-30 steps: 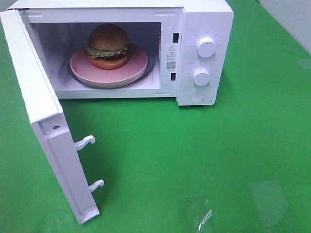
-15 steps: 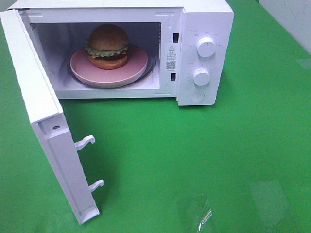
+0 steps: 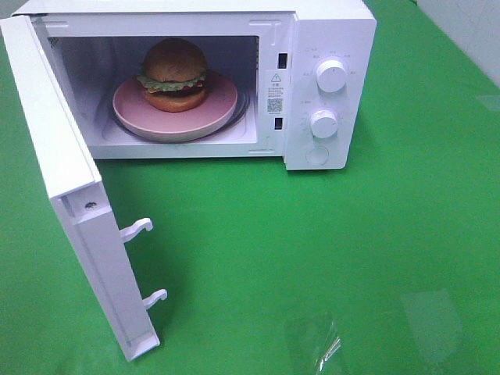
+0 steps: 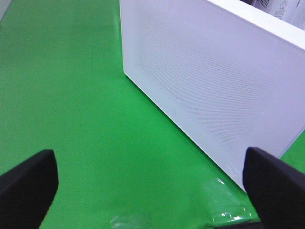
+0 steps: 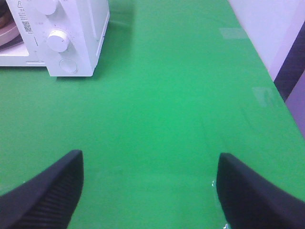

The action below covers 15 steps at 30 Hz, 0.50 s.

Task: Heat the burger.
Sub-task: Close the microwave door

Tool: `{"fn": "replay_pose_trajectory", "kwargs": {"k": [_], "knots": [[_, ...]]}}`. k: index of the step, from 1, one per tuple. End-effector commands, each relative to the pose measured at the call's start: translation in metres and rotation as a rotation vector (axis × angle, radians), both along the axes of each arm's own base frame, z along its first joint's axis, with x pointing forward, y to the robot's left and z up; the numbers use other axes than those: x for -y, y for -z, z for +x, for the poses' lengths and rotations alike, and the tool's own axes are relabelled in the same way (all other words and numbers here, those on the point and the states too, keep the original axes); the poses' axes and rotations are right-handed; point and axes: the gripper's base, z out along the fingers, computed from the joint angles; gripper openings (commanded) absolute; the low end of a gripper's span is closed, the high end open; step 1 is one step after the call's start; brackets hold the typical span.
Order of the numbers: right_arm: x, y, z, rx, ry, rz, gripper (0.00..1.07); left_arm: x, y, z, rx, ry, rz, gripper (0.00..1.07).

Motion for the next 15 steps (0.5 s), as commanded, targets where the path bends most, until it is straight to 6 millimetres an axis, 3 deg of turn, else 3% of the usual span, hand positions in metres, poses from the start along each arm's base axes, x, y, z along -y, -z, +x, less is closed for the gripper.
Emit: {"fn": "replay_pose_trajectory", "kwargs": {"k": [1, 12, 15], "knots": [[0.000, 0.000, -0.004, 0.031, 0.000, -0.003, 0.73, 0.000, 0.000, 0.000, 0.003, 0.008, 0.000, 0.98], [0.000, 0.000, -0.004, 0.031, -0.001, -0.003, 0.73, 0.001, -0.016, 0.009, 0.079, 0.003, -0.034, 0.98], [0.000, 0.000, -0.004, 0.031, -0.001, -0.003, 0.73, 0.000, -0.022, 0.018, 0.118, -0.013, -0.042, 0.93]]}}
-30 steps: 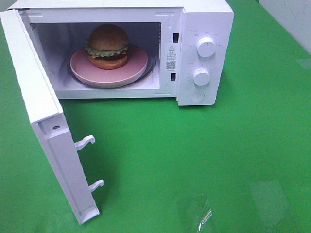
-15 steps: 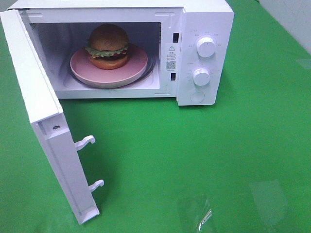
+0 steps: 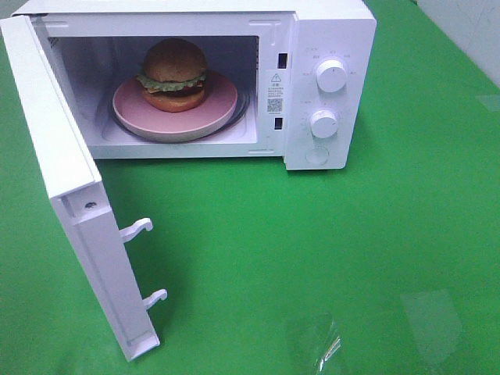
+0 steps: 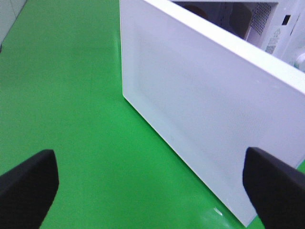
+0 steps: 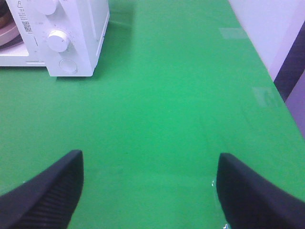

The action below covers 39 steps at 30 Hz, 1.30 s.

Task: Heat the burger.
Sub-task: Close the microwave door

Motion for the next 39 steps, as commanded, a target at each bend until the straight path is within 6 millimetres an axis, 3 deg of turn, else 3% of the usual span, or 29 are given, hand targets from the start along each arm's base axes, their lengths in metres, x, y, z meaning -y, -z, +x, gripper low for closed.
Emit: {"fn": "replay_pose_trajectory", "kwargs": {"k": [1, 2, 3, 4, 5, 8, 9, 10, 11, 12, 13, 25, 34, 39], "knots": [[0.000, 0.000, -0.004, 0.031, -0.001, -0.003, 0.73, -0.001, -0.009, 0.011, 0.051, -0.011, -0.012, 0.85], [0.000, 0.000, -0.004, 0.031, -0.001, -0.003, 0.73, -0.001, -0.009, 0.011, 0.051, -0.011, -0.012, 0.85], [0.000, 0.000, -0.004, 0.031, -0.001, -0.003, 0.73, -0.002, -0.011, 0.016, 0.049, -0.016, -0.014, 0.72], [0.000, 0.000, -0.004, 0.031, -0.001, -0.003, 0.73, -0.002, -0.011, 0.016, 0.049, -0.016, -0.014, 0.72], [0.000, 0.000, -0.004, 0.031, -0.001, -0.003, 0.73, -0.002, -0.012, 0.023, 0.042, -0.021, -0.017, 0.56], [0.000, 0.000, -0.004, 0.031, -0.001, -0.003, 0.73, -0.002, -0.012, 0.026, 0.037, -0.023, -0.018, 0.47], [0.000, 0.000, -0.004, 0.031, -0.001, -0.003, 0.73, -0.003, -0.013, 0.034, 0.026, -0.030, -0.021, 0.28], [0.000, 0.000, -0.004, 0.031, -0.001, -0.003, 0.73, -0.003, -0.013, 0.034, 0.026, -0.030, -0.021, 0.28], [0.000, 0.000, -0.004, 0.031, 0.000, -0.001, 0.73, -0.004, -0.014, 0.042, 0.019, -0.037, -0.024, 0.11], [0.000, 0.000, -0.004, 0.031, 0.000, -0.001, 0.73, -0.004, -0.014, 0.042, 0.019, -0.037, -0.024, 0.11], [0.000, 0.000, -0.004, 0.031, 0.000, -0.003, 0.73, -0.004, -0.015, 0.050, 0.010, -0.044, -0.026, 0.00], [0.000, 0.000, -0.004, 0.030, 0.000, -0.003, 0.73, -0.012, -0.009, 0.096, 0.106, -0.121, -0.040, 0.00], [0.000, 0.000, -0.004, 0.030, -0.001, -0.004, 0.73, -0.023, 0.033, 0.116, 0.278, -0.241, -0.053, 0.00], [0.000, 0.000, -0.004, 0.030, -0.001, -0.004, 0.73, -0.027, 0.056, 0.120, 0.290, -0.290, -0.089, 0.00]]}}
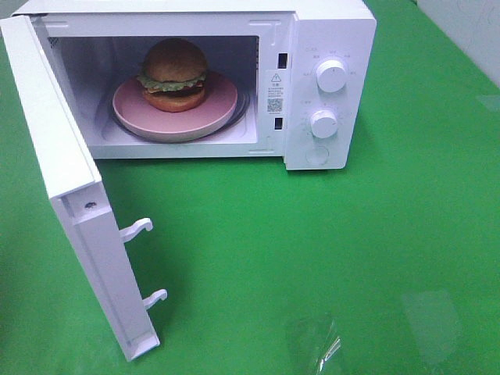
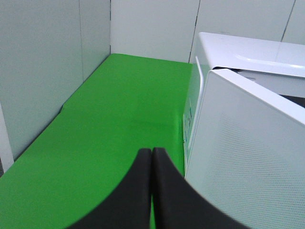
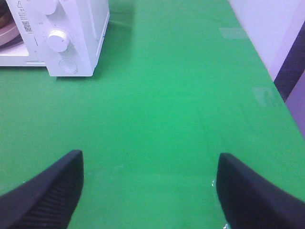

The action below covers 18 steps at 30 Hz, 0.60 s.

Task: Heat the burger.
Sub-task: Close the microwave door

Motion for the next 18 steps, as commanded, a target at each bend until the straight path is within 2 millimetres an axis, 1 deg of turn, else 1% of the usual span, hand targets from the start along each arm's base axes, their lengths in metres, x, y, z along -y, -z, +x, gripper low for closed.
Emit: {"fn": "replay_pose_trajectory", "kwargs": {"k": [1, 2, 5, 7, 10, 11, 14, 15, 18], "knots": [[0.000, 0.000, -0.004, 0.030, -0.001, -0.004, 0.73, -0.002, 0.007, 0.002, 0.034, -0.023, -0.035, 0.00], [0.000, 0.000, -0.004, 0.030, -0.001, -0.004, 0.73, -0.002, 0.014, 0.005, 0.008, -0.033, -0.068, 0.00], [0.000, 0.000, -0.004, 0.030, -0.001, -0.004, 0.73, -0.002, 0.018, 0.009, -0.024, -0.033, -0.080, 0.00], [0.000, 0.000, -0.004, 0.030, -0.001, -0.004, 0.73, 0.000, 0.024, 0.019, -0.051, 0.000, -0.001, 0.00], [0.000, 0.000, -0.004, 0.030, -0.001, -0.004, 0.73, 0.000, 0.026, 0.022, -0.054, 0.013, 0.023, 0.00], [0.000, 0.000, -0.004, 0.030, -0.001, -0.004, 0.73, 0.002, 0.029, 0.027, -0.057, 0.036, 0.042, 0.00], [0.000, 0.000, -0.004, 0.030, -0.001, -0.004, 0.73, 0.004, 0.033, 0.033, -0.068, 0.055, 0.023, 0.00], [0.000, 0.000, -0.004, 0.030, -0.001, -0.004, 0.73, 0.007, 0.037, 0.038, -0.071, 0.089, 0.017, 0.00], [0.000, 0.000, -0.004, 0.030, -0.001, -0.004, 0.73, 0.010, 0.039, 0.042, -0.066, 0.126, 0.005, 0.00]]}}
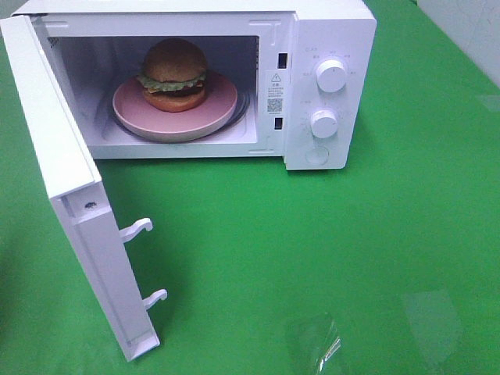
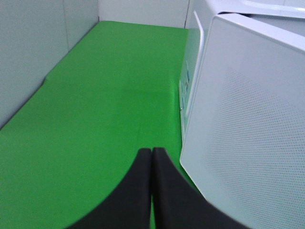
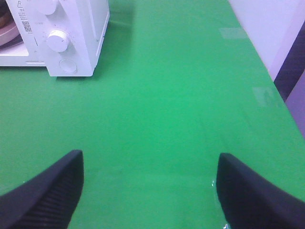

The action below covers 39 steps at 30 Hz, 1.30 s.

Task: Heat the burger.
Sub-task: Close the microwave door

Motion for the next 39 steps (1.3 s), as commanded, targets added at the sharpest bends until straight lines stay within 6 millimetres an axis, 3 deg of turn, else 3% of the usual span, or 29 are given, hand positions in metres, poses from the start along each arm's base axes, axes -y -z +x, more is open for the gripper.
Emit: {"fn": "replay_pose_trajectory", "kwargs": {"k": [1, 18, 22, 39], "knots": [[0.000, 0.000, -0.004, 0.031, -0.001, -0.004, 0.73, 0.009, 0.004, 0.010, 0.028, 0.096, -0.039, 0.00], [0.000, 0.000, -0.004, 0.031, -0.001, -0.004, 0.73, 0.051, 0.030, 0.038, 0.047, 0.555, -0.013, 0.00], [0.000, 0.000, -0.004, 0.031, -0.001, -0.004, 0.73, 0.076, 0.030, 0.050, 0.019, 0.671, -0.001, 0.00], [0.000, 0.000, -0.004, 0.031, -0.001, -0.004, 0.73, 0.105, 0.029, 0.075, 0.001, 0.723, -0.045, 0.00]]}}
